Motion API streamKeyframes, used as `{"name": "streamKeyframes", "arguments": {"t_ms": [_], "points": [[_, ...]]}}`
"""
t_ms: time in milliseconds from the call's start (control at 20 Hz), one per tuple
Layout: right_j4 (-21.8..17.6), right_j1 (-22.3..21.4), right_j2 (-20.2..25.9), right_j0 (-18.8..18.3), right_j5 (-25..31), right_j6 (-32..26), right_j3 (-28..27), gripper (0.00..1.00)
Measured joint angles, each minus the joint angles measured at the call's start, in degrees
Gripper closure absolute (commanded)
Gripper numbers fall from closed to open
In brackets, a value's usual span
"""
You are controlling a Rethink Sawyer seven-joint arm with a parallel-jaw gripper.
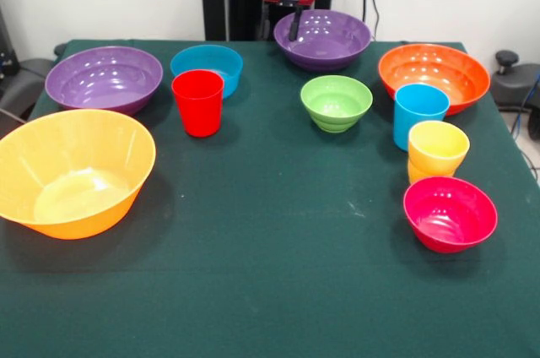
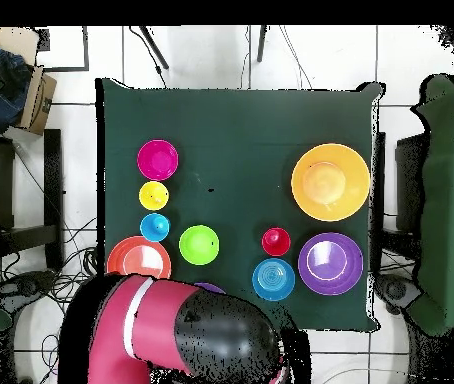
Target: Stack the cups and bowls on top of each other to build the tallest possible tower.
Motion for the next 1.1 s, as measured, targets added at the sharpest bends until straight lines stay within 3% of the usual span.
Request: {"name": "streamKeyframes", "arguments": {"t_ms": [1100], "points": [[-0.01, 1.79, 0.01, 0.9, 0.0, 0.0, -2.0, 0.0]]}}
